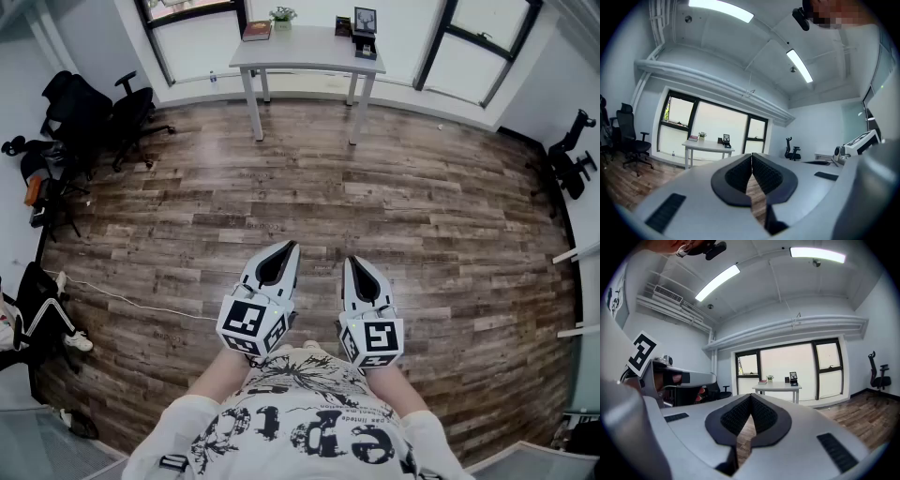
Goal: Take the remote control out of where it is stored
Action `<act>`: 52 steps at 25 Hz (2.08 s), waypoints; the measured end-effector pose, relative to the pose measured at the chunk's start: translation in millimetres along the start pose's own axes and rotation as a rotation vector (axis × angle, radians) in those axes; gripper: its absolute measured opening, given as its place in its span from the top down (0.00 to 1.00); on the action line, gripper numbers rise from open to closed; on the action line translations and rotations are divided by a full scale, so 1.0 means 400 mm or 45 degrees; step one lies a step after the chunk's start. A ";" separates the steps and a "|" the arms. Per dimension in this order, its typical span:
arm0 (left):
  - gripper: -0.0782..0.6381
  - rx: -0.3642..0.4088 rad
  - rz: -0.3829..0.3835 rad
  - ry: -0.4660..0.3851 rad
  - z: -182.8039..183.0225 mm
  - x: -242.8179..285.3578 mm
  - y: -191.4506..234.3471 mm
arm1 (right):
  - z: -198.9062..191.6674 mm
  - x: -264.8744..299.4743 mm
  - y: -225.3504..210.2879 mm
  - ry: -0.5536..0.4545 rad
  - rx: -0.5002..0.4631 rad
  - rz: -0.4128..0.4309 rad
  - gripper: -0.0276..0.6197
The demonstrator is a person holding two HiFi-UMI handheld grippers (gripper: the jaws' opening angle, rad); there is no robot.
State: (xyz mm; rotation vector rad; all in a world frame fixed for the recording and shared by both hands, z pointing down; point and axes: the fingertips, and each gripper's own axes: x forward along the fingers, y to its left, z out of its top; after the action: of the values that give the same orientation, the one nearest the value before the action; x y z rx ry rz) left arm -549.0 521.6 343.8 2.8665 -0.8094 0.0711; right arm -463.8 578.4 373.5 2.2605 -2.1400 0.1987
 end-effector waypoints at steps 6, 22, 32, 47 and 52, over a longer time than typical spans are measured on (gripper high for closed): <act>0.88 -0.002 -0.006 0.001 -0.003 0.007 0.000 | 0.002 0.005 0.000 0.004 -0.008 -0.001 0.95; 0.88 -0.050 -0.008 0.046 -0.039 -0.034 0.068 | -0.066 0.039 0.059 0.129 0.079 -0.021 0.95; 0.88 -0.156 -0.032 0.121 -0.112 -0.057 0.146 | -0.130 0.052 0.111 0.237 0.083 -0.078 0.95; 0.88 -0.119 0.015 0.153 -0.131 0.146 0.091 | -0.107 0.159 -0.086 0.175 0.069 0.010 0.95; 0.88 -0.070 0.001 0.108 -0.086 0.326 -0.010 | -0.056 0.203 -0.293 0.127 0.062 0.026 0.95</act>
State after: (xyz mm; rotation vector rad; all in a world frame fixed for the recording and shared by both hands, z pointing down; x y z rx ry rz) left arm -436.0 463.5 388.7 2.7907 -0.7835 0.1667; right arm -344.8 507.1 412.9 2.2038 -2.1320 0.3595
